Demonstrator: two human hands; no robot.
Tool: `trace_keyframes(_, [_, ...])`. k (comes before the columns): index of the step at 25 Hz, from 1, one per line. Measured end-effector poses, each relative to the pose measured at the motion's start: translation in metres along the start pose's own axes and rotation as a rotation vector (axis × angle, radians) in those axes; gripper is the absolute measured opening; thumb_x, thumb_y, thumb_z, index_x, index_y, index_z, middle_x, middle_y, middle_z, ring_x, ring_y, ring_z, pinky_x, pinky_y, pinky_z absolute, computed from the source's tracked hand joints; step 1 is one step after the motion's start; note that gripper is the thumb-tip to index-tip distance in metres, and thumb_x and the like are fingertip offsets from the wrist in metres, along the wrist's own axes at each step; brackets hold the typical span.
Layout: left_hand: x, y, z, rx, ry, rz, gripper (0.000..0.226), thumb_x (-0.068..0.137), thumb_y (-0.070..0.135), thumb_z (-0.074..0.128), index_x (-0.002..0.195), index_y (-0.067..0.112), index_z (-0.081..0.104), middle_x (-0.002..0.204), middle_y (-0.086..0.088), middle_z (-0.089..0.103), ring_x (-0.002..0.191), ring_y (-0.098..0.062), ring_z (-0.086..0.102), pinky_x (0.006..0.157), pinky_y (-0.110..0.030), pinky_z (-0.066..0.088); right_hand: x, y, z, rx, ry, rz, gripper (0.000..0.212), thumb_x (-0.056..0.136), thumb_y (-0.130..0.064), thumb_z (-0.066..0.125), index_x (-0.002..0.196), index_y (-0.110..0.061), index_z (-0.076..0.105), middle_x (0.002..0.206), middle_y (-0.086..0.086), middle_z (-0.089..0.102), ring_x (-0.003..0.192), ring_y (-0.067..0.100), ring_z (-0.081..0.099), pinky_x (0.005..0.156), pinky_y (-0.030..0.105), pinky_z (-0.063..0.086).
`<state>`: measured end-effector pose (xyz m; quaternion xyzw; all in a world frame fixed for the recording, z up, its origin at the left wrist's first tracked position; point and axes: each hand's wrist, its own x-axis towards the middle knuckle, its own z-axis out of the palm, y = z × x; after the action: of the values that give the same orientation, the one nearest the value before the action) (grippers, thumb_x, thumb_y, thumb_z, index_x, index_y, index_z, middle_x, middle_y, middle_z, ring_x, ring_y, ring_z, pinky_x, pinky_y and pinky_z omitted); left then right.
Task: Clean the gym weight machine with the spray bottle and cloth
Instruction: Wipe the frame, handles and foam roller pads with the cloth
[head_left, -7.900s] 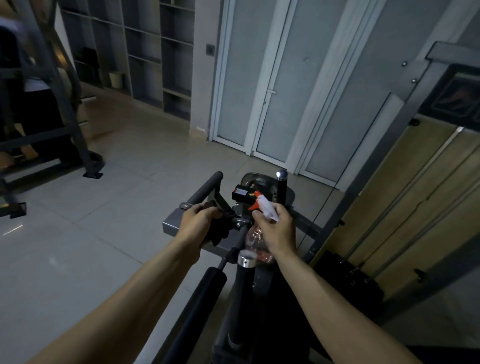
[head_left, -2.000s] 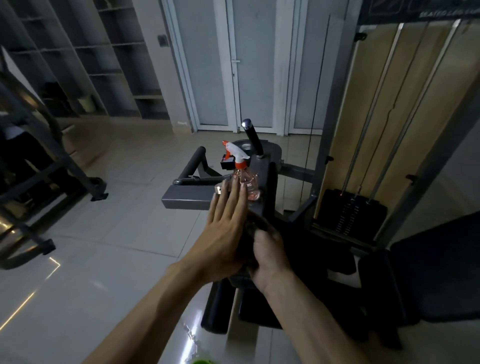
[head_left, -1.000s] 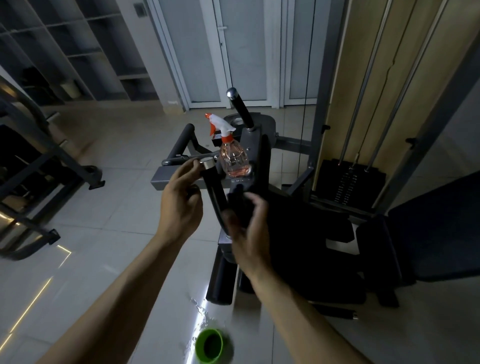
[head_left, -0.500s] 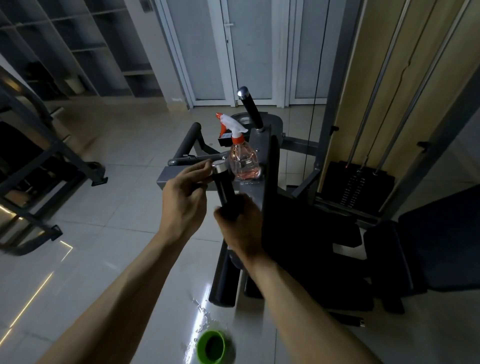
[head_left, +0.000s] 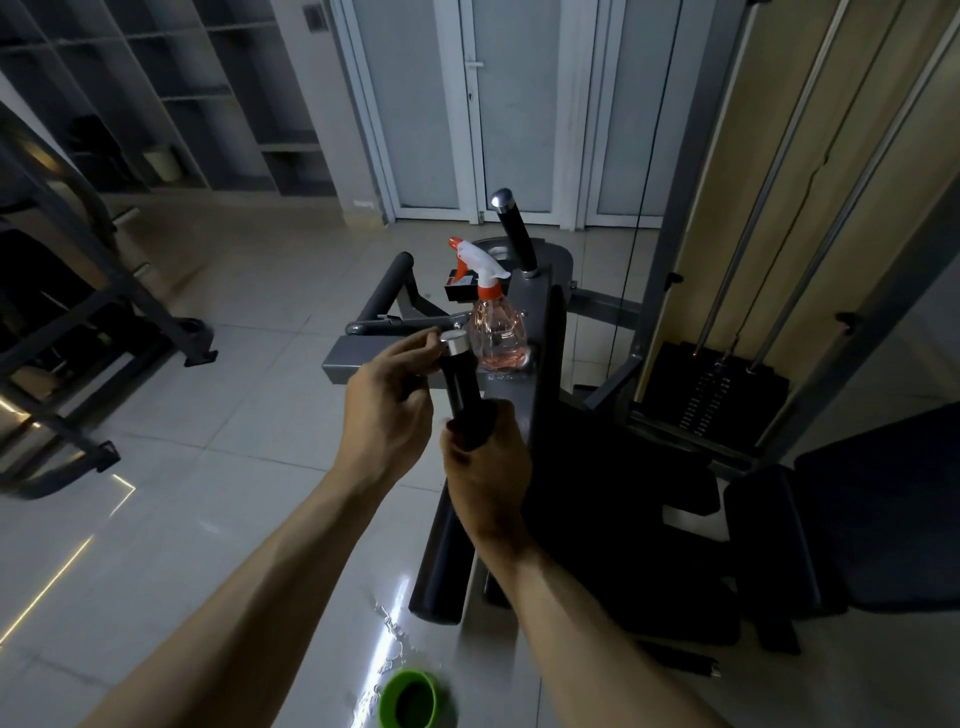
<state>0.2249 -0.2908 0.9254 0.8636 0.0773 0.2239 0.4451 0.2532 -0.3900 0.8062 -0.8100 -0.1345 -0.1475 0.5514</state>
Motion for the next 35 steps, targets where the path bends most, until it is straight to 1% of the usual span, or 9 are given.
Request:
trace_keyframes(4, [0.003,0.003,-0.004,-0.027,-0.021,-0.003,0.058,0.092,-0.02,0.044,0.131,0.015,0.066,0.145,0.002,0.058,0.129,-0.007,0.057,0.106,-0.026,0.05,0.043,0.001,-0.044,0.453,-0.668,0.311,0.057,0.08,-0.061,0.077,0.102,-0.009,0.069,0.091,0.012,0.075,0.086,0.027,0.072,0.09,0.047,0.057])
trace_keyframes(8, [0.008,0.005,-0.011,-0.033,-0.038,-0.008,0.058,0.09,-0.023,0.042,0.129,0.012,0.067,0.14,0.002,0.061,0.119,0.007,0.057,0.106,-0.025,0.049,0.042,-0.021,-0.056,0.678,-0.231,0.573,0.077,0.079,-0.077,0.067,0.135,-0.024,0.059,0.115,-0.005,0.064,0.098,0.008,0.063,0.085,0.024,0.049])
trace_keyframes(10, [0.014,0.004,-0.013,-0.019,-0.038,-0.013,0.059,0.085,-0.025,0.041,0.126,0.007,0.069,0.137,-0.001,0.063,0.114,0.009,0.058,0.102,-0.018,0.05,0.035,-0.039,-0.043,0.468,-0.078,0.24,0.073,0.086,-0.06,0.07,0.146,-0.027,0.045,0.127,-0.012,0.057,0.107,-0.01,0.058,0.088,0.012,0.047])
trace_keyframes(14, [0.023,-0.002,-0.015,0.121,-0.043,0.025,0.054,0.086,-0.023,0.043,0.119,0.007,0.073,0.135,-0.002,0.066,0.128,-0.007,0.057,0.103,-0.012,0.045,0.03,-0.048,-0.004,0.164,-0.069,0.056,0.049,0.094,-0.052,0.067,0.135,-0.029,0.052,0.124,-0.008,0.066,0.11,0.001,0.063,0.094,0.029,0.056])
trace_keyframes(20, [0.018,-0.005,-0.017,0.153,-0.047,0.038,0.057,0.087,-0.022,0.044,0.126,0.011,0.07,0.14,-0.002,0.063,0.137,-0.014,0.051,0.11,-0.021,0.039,0.076,-0.03,-0.039,0.877,-0.632,0.431,0.027,0.094,-0.026,0.071,0.112,-0.007,0.067,0.098,0.011,0.07,0.093,0.025,0.067,0.088,0.042,0.055])
trace_keyframes(24, [0.017,-0.008,-0.018,0.102,-0.072,0.055,0.061,0.086,-0.021,0.041,0.128,0.014,0.069,0.14,0.004,0.061,0.136,-0.008,0.051,0.113,-0.027,0.044,0.062,-0.039,-0.041,0.695,-0.273,0.486,0.075,0.082,-0.073,0.063,0.14,-0.025,0.056,0.129,0.006,0.066,0.118,0.025,0.064,0.096,0.039,0.054])
trace_keyframes(28, [0.015,-0.007,-0.019,0.036,-0.082,0.1,0.065,0.083,-0.022,0.04,0.124,0.018,0.072,0.135,0.009,0.063,0.127,0.0,0.055,0.103,-0.02,0.049,0.067,-0.08,-0.027,0.328,-0.146,0.084,0.052,0.096,-0.061,0.054,0.132,-0.024,0.058,0.123,-0.015,0.06,0.098,-0.007,0.061,0.074,0.015,0.055])
trace_keyframes(32, [0.008,-0.009,-0.016,-0.072,-0.062,0.049,0.068,0.089,-0.02,0.041,0.126,0.03,0.067,0.136,0.019,0.059,0.128,0.01,0.05,0.107,-0.017,0.044,0.108,-0.066,-0.027,0.432,-0.235,0.584,0.05,0.094,-0.06,0.062,0.117,-0.016,0.066,0.099,0.008,0.075,0.085,0.026,0.076,0.078,0.046,0.064])
trace_keyframes(35, [-0.003,-0.014,-0.019,-0.117,0.077,-0.128,0.057,0.095,-0.013,0.044,0.126,0.027,0.069,0.128,0.02,0.061,0.123,0.007,0.053,0.112,-0.027,0.045,0.111,-0.05,-0.051,0.445,-0.135,0.705,0.053,0.094,-0.055,0.065,0.128,-0.014,0.066,0.117,0.009,0.071,0.106,0.025,0.069,0.084,0.031,0.057])
